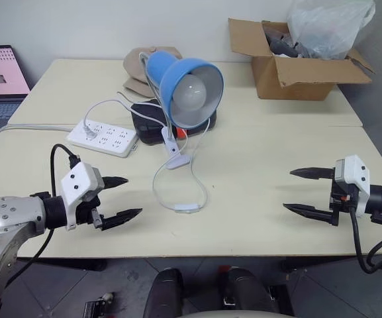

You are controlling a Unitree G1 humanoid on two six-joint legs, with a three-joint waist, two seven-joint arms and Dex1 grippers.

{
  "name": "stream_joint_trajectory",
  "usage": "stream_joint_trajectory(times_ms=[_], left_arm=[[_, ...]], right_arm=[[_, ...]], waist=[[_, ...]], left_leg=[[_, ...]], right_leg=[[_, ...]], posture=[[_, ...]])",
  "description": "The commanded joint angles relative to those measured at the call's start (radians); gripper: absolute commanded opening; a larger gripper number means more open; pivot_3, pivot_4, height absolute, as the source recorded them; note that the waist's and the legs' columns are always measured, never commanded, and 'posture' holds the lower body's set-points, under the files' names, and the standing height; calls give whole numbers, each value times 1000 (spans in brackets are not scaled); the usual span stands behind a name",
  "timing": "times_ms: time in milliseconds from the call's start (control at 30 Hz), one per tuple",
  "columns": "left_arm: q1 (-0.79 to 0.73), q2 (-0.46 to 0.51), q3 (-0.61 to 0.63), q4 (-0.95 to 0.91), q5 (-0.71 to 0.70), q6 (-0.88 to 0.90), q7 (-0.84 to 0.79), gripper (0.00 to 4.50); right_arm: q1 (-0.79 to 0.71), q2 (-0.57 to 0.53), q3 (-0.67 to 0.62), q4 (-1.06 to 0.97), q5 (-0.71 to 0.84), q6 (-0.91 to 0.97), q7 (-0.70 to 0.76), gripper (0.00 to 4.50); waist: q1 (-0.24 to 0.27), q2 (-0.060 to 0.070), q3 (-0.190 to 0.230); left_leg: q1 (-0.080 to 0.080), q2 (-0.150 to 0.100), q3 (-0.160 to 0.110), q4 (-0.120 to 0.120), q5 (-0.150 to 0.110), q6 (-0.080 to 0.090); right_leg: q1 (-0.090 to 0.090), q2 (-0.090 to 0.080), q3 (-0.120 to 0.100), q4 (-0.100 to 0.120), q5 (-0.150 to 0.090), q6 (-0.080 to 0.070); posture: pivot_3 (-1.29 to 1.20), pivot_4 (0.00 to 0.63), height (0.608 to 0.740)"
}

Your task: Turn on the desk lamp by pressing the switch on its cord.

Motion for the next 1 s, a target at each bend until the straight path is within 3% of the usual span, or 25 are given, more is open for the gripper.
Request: stream_joint_trajectory(times_ms=[33,267,600,1000], left_arm=[[-12,11,7,-9,17,-23,-9,4355],[-67,-19,-30,13,97,-92,38,4355],[-135,-23,-67,117,89,-206,-91,4355],[-333,-116,-356,257,236,-354,-182,4355]], right_arm=[[-28,2,-19,-40,14,4,-8,4500],[-87,16,18,-57,11,50,-40,4500],[-95,28,50,-111,9,98,-68,4500],[-81,40,84,-206,-3,150,-126,4500]], waist=[[0,0,0],[1,0,0],[1,0,0],[3,0,0]], left_leg=[[0,0,0,0,0,0],[0,0,0,0,0,0],[0,0,0,0,0,0],[0,0,0,1,0,0]], right_leg=[[0,0,0,0,0,1],[0,0,0,0,1,1],[0,0,0,1,1,2],[1,0,0,1,2,3]], posture=[[0,150,740],[0,150,740],[0,150,740],[0,150,740]])
